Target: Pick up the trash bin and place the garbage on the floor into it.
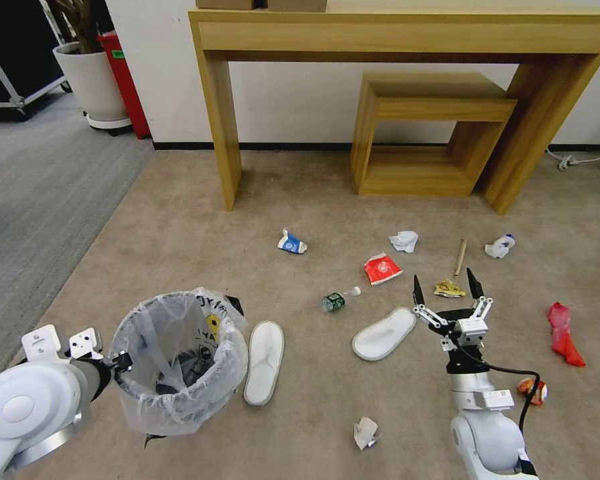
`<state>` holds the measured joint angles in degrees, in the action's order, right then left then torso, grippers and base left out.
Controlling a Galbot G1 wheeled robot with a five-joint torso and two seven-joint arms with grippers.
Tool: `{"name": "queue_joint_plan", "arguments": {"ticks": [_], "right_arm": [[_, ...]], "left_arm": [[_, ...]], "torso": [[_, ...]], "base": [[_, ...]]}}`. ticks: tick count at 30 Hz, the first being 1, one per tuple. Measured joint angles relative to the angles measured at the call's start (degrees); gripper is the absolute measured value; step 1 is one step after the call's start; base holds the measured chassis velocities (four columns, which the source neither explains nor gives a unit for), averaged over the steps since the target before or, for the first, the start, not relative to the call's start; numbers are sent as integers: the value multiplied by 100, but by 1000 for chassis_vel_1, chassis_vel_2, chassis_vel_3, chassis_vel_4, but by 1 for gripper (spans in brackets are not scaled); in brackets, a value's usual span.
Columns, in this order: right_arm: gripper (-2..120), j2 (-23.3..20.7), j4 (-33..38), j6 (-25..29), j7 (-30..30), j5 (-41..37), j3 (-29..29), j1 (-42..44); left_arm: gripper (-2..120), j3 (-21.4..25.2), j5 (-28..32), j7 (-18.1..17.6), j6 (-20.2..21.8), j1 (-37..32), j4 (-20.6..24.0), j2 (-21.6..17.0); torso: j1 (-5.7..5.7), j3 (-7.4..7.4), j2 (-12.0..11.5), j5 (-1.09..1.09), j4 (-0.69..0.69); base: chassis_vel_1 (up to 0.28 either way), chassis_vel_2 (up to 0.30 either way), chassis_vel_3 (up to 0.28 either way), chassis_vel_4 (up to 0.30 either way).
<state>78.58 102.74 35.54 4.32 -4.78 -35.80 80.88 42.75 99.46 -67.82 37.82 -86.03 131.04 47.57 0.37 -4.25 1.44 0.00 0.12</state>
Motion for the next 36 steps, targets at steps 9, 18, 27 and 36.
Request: {"name": "queue_joint_plan", "arguments": {"ticks": [9, 18, 27, 36], "right_arm": [[100, -119, 83, -492, -1036, 467, 28, -43], [100, -1077, 256, -2194, -2172, -302, 580, -24], [100, -2443, 876, -4345, -3022, -2961, 1119, 180], [100, -2590, 595, -5918, -3768, -4599, 1673, -137]], "left_arm": [[0, -33, 7, 24, -17, 87, -48, -42], [0, -34, 14, 16, -51, 112, -100, -61], [0, -10, 11, 7, -53, -16, -7, -15], [0, -101, -173, 15, -44, -109, 7, 130]], "torso": [[0, 0, 0, 0, 0], [0, 0, 0, -2, 0], [0, 0, 0, -1, 0], [0, 0, 0, -2, 0]], "base": [[-69, 76, 70, -79], [0, 0, 0, 0], [0, 0, 0, 0], [0, 0, 0, 0]]}}
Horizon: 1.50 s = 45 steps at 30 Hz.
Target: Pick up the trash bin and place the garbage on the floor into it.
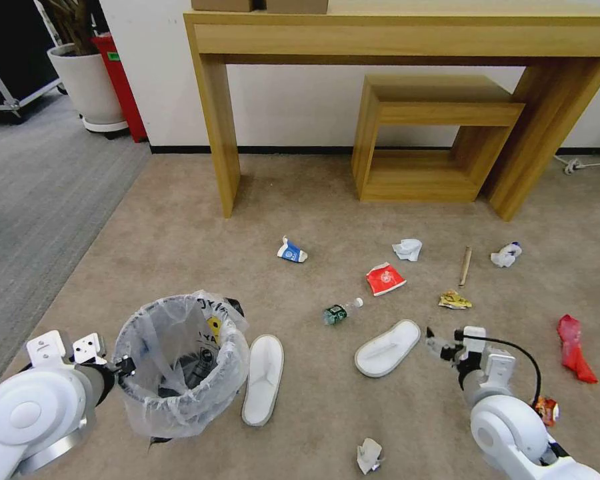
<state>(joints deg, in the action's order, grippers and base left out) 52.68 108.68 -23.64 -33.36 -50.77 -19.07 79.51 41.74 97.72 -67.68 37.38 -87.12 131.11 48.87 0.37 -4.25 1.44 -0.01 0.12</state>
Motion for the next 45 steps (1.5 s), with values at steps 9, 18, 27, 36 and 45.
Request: {"name": "queue_joint_plan", "arguments": {"ticks": [9, 18, 27, 36, 45], "right_arm": [[100, -23, 140, -1004, -1247, -1026, 1067, 274], [100, -41, 409, -1183, -1605, -1166, 1303, 739], [100, 168, 115, -1176, -1408, -1052, 1438, 490], [100, 40, -51, -1281, -1490, -1229, 1739, 149], [100, -303, -100, -1739, -1548, -1898, 2134, -443]], "left_arm": [[0, -145, -183, 22, 5, -52, -57, 28], [0, -261, -288, 18, -4, -63, -98, 135], [0, -276, -423, 18, -5, -193, -75, 246], [0, -292, -527, 23, -4, -253, -64, 328], [0, -388, -673, 26, 1, -251, -187, 483]], "torso": [[0, 0, 0, 0, 0], [0, 0, 0, 1, 1], [0, 0, 0, 1, 0], [0, 0, 0, 1, 1], [0, 0, 0, 0, 0]], "base": [[0, 0, 0, 0], [0, 0, 0, 0], [0, 0, 0, 0], [0, 0, 0, 0], [0, 0, 0, 0]]}}
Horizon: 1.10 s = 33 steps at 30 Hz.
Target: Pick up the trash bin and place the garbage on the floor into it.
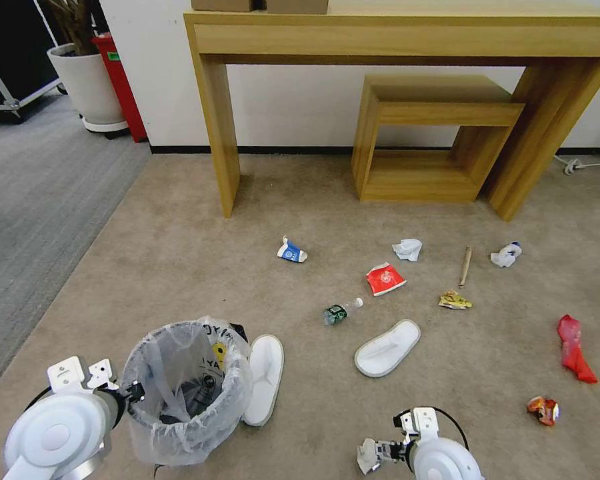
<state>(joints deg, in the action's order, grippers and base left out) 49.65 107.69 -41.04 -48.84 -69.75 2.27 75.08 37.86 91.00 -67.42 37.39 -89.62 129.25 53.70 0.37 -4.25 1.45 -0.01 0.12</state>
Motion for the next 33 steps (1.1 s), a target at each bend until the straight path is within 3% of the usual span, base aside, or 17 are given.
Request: {"name": "queue_joint_plan", "arguments": {"ticks": [9, 20, 33], "right_arm": [[100, -527, 98, -132, 403, -120, 419, -448], [100, -832, -52, -128, 570, 155, 1052, -740], [100, -601, -215, -118, 650, 298, 1171, -729]], "left_arm": [[0, -12, -94, 1, 0, -3, -30, 134], [0, 34, -213, -7, 0, -106, -17, 275], [0, 41, -384, -5, 7, -257, 88, 408]], "torso": [[0, 0, 0, 0, 0], [0, 0, 0, 0, 1], [0, 0, 0, 0, 1]], "base": [[0, 0, 0, 0], [0, 0, 0, 0], [0, 0, 0, 0]]}}
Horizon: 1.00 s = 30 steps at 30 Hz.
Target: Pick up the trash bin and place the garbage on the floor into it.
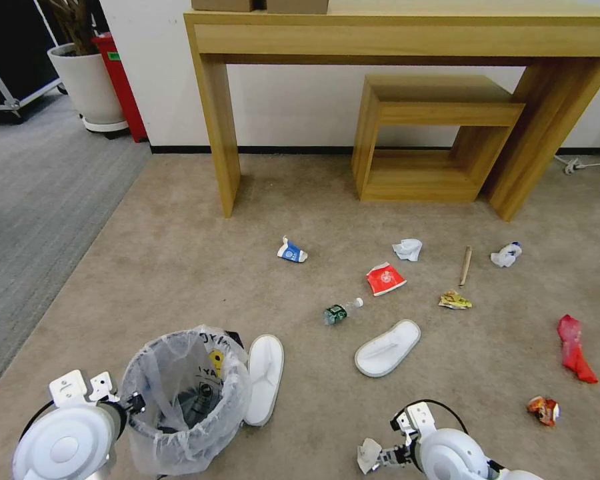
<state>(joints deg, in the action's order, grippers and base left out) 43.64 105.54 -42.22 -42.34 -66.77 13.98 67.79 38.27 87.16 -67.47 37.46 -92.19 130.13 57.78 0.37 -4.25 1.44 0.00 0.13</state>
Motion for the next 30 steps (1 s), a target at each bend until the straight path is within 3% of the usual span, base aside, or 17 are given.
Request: {"name": "queue_joint_plan", "arguments": {"ticks": [13, 30], "right_arm": [[100, 433, -240, 6, 29, 150, 77, 29], [100, 622, -523, 21, 188, 509, 60, 20]], "left_arm": [[0, -3, -264, 57, 15, -203, 58, 121], [0, -40, -463, 132, 20, -354, 108, 177]], "torso": [[0, 0, 0, 0, 0], [0, 0, 0, 0, 0]], "base": [[0, 0, 0, 0], [0, 0, 0, 0]]}}
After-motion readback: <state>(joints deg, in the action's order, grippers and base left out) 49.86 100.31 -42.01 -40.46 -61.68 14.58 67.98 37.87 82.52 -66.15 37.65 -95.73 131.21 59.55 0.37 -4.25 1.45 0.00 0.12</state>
